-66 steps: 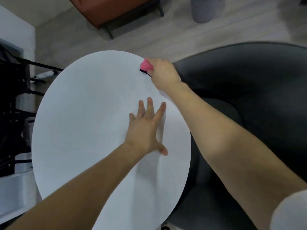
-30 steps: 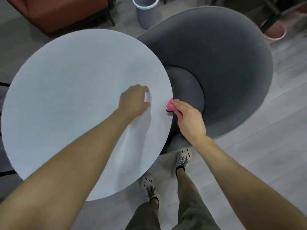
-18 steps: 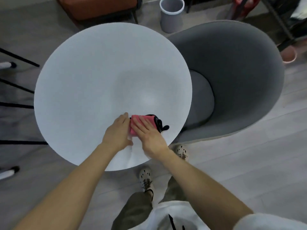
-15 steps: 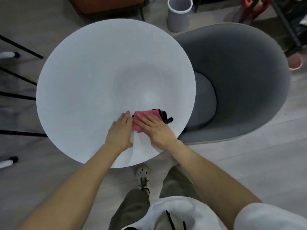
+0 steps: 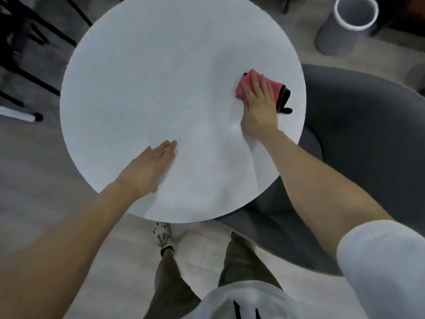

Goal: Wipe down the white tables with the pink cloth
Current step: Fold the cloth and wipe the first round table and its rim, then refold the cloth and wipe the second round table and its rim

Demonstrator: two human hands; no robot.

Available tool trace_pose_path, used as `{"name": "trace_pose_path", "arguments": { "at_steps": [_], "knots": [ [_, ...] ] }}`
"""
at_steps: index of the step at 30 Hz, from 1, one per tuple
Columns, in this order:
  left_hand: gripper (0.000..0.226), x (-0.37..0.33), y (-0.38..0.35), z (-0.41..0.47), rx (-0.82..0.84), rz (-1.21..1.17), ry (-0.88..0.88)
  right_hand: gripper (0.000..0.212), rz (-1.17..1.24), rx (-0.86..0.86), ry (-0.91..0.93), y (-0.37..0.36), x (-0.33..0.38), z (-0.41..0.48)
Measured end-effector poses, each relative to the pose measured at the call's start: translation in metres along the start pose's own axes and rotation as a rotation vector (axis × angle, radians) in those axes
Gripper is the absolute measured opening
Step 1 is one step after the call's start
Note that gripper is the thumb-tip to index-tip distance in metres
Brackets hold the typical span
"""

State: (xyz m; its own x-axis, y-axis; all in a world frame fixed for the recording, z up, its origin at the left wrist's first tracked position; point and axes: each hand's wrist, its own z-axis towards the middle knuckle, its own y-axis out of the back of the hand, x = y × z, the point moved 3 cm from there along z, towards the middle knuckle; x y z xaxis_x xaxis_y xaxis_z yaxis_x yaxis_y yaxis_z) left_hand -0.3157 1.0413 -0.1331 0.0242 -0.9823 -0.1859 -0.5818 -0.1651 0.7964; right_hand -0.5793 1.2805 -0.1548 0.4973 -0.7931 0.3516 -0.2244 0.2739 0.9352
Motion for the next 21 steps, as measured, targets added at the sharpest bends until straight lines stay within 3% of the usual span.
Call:
{"name": "trace_pose_path", "arguments": {
  "at_steps": [3,6,8,13,16,18,21],
  "knots": [
    [0.1,-0.016,-0.001,-0.011,-0.124,-0.072,0.075,0.075,0.083,0.153,0.202,-0.025,0.064,-0.037],
    [0.056,-0.034,-0.009,-0.036,-0.219,-0.167,0.293,0.083,0.12,0.338,0.458,-0.055,0.13,-0.092],
    [0.041,-0.044,-0.022,-0.062,-0.229,-0.222,0.42,0.085,0.14,0.46,0.614,-0.069,0.162,-0.136],
    [0.037,-0.054,-0.062,-0.128,-0.147,-0.412,0.678,0.081,0.113,0.543,0.624,-0.067,0.185,-0.164],
    [0.043,-0.065,-0.082,-0.158,-0.117,-0.54,0.776,0.066,0.077,0.519,0.635,-0.053,0.181,-0.153],
    [0.048,-0.078,-0.099,-0.18,-0.068,-0.62,0.827,0.054,-0.011,0.504,0.661,-0.047,0.182,-0.149],
    [0.054,-0.107,-0.131,-0.22,0.02,-0.752,0.871,0.053,-0.195,0.518,0.716,-0.045,0.201,-0.159]
  ]
}}
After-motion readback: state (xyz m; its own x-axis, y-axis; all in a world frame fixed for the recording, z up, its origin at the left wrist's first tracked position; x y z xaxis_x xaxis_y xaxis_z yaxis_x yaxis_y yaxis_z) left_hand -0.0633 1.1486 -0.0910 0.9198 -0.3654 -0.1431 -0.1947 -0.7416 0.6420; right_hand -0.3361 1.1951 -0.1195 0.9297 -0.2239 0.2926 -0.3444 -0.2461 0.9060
